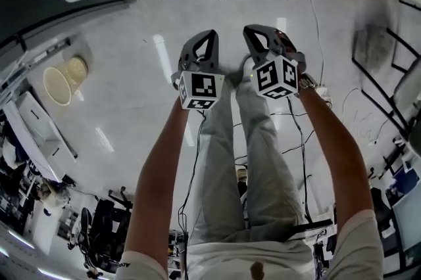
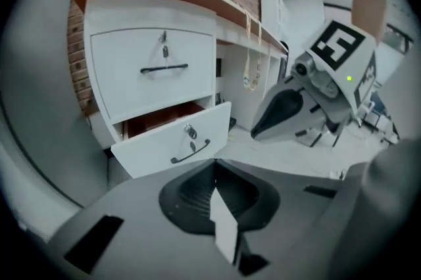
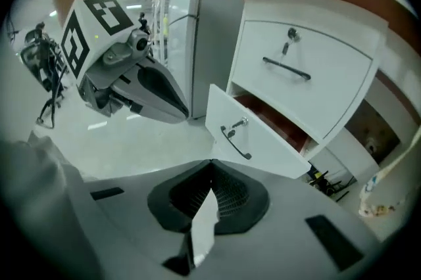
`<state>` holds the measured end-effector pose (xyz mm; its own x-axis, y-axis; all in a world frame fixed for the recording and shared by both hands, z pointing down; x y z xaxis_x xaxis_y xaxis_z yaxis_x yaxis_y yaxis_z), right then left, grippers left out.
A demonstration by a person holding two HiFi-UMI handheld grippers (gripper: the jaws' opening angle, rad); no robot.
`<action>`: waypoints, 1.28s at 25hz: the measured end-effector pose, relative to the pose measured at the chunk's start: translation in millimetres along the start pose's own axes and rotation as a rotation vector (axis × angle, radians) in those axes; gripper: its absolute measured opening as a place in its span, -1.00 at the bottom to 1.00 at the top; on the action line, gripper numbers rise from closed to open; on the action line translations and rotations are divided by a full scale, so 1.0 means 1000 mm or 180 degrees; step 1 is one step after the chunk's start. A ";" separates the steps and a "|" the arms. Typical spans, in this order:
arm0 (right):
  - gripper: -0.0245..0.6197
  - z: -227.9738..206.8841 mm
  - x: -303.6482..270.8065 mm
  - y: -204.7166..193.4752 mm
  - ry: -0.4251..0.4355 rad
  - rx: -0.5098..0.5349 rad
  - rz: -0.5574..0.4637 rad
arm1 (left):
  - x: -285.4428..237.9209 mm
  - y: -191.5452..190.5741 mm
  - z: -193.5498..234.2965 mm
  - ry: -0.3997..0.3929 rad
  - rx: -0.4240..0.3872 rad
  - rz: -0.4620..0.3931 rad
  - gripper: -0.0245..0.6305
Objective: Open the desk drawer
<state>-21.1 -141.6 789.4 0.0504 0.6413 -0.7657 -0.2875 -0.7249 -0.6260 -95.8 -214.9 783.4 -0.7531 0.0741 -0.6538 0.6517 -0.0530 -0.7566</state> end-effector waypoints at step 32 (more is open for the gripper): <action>-0.84 -0.098 0.485 0.252 -0.0533 -0.1298 -0.2253 | 0.401 0.368 -0.029 0.0506 0.0777 -0.1959 -0.91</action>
<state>24.9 -38.2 245.3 -0.0632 0.9852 -0.1592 0.1293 -0.1501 -0.9802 -155.3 -175.8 242.7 -0.9454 0.3072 -0.1084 0.0555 -0.1760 -0.9828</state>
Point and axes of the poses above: the fingertips, and each gripper's own axes: x backward along the fingers, z to its left, y out of its top, the point moved 4 cm from there along x, backward along the fingers, and after that the axes turned 1 degree about -z, right-handed, at the moved point
